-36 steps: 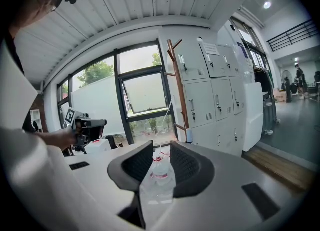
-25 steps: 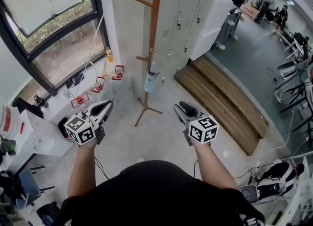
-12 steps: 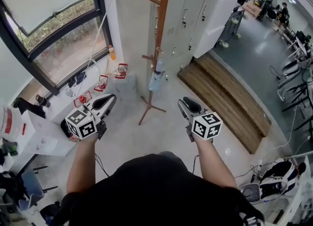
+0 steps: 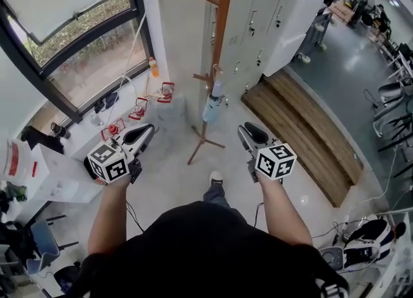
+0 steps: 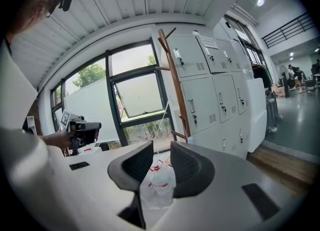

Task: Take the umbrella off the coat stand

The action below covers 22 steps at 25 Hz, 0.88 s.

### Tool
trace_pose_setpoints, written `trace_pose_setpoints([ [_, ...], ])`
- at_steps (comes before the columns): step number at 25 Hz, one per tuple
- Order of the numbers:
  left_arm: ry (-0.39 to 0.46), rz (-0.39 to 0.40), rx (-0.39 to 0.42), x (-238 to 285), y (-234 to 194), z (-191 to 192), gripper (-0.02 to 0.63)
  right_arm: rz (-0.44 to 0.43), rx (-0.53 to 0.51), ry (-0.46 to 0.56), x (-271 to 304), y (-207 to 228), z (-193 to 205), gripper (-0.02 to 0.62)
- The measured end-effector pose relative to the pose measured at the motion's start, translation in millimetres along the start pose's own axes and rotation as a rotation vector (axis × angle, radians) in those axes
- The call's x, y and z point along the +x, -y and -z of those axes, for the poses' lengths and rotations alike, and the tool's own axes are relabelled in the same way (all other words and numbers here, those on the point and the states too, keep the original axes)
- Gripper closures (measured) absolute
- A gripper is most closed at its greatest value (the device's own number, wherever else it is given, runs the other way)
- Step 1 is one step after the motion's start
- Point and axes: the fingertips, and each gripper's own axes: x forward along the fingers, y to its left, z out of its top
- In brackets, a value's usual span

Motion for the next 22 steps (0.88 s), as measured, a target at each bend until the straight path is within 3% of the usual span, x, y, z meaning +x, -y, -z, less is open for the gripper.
trace_pose_setpoints([
  [22, -0.003, -0.052, -0.016, 69.6, -59.9, -13.6, 0.584, -0.055, -0.023, -0.040, 83.8, 65.3, -28.7, 0.476],
])
